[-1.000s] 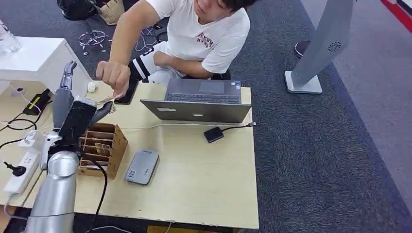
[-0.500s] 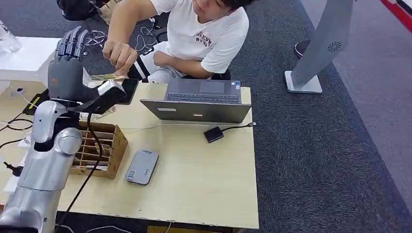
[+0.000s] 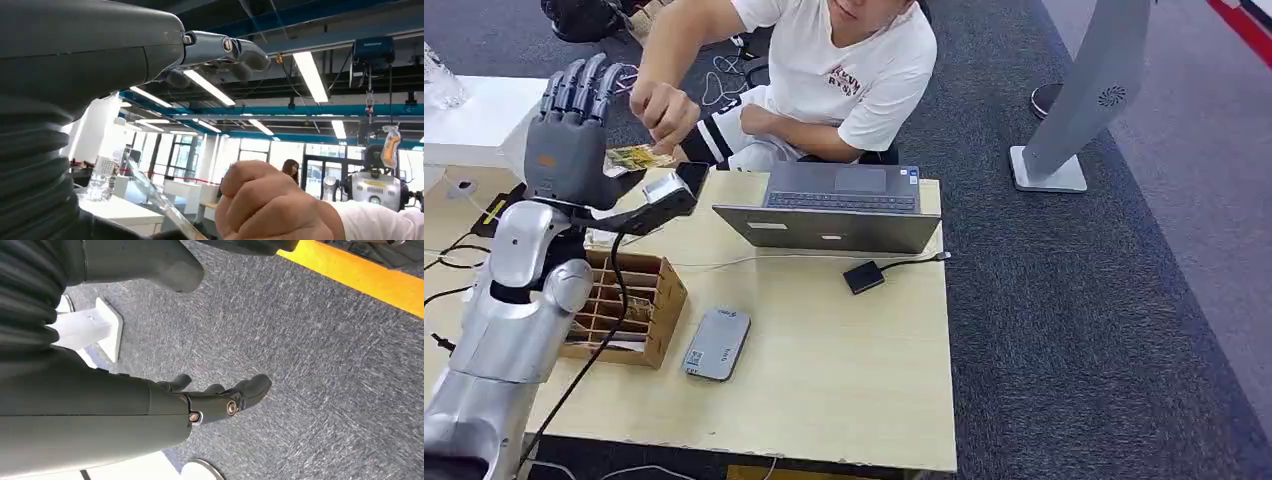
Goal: Pass the card to the sensor for recognition and then transmit it.
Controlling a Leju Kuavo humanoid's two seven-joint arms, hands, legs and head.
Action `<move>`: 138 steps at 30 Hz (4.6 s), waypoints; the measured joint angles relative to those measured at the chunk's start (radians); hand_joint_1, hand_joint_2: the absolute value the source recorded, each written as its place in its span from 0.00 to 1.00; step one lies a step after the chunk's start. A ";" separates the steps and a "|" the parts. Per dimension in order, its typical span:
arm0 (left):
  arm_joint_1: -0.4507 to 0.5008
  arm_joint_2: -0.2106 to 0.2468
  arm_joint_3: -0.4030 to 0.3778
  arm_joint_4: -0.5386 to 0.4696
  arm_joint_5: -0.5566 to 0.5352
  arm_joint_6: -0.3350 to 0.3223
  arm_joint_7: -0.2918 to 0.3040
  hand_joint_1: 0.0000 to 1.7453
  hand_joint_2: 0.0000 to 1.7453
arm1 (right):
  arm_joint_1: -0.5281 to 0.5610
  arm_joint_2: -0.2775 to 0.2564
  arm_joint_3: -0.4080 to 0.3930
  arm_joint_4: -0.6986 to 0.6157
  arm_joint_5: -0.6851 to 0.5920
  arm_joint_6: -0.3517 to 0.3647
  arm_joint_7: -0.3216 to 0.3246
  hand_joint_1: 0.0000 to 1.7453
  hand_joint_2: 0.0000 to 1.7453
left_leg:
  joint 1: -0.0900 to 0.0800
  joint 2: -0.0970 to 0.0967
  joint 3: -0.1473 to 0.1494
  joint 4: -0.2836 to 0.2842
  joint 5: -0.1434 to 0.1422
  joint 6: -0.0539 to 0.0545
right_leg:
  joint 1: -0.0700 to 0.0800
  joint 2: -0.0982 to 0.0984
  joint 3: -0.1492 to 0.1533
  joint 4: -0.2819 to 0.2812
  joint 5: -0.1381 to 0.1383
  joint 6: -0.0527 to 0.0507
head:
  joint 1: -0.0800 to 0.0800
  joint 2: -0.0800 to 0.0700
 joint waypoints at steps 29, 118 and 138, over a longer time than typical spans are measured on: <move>0.118 0.000 0.001 0.000 0.050 0.012 -0.039 1.00 1.00 | 0.000 0.007 0.024 0.004 0.013 -0.016 0.010 0.00 1.00 | 0.000 0.000 0.000 0.000 0.000 0.000 | 0.000 0.000 0.000 0.000 0.000 0.000 | 0.000 0.000; 0.371 -0.050 -0.227 0.095 -0.165 -0.162 0.090 1.00 1.00 | 0.006 0.028 0.025 0.017 -0.014 -0.005 0.056 0.00 1.00 | 0.000 0.000 0.000 0.000 0.000 -0.001 | 0.000 0.000 0.000 0.000 0.000 -0.001 | 0.000 0.000; 0.267 0.021 -0.082 -0.326 -0.006 -0.010 0.044 1.00 1.00 | 0.008 0.028 0.029 0.022 -0.010 -0.019 0.037 0.00 1.00 | 0.001 -0.001 -0.001 0.000 0.002 -0.001 | 0.001 -0.002 -0.001 0.000 0.000 -0.001 | 0.000 0.000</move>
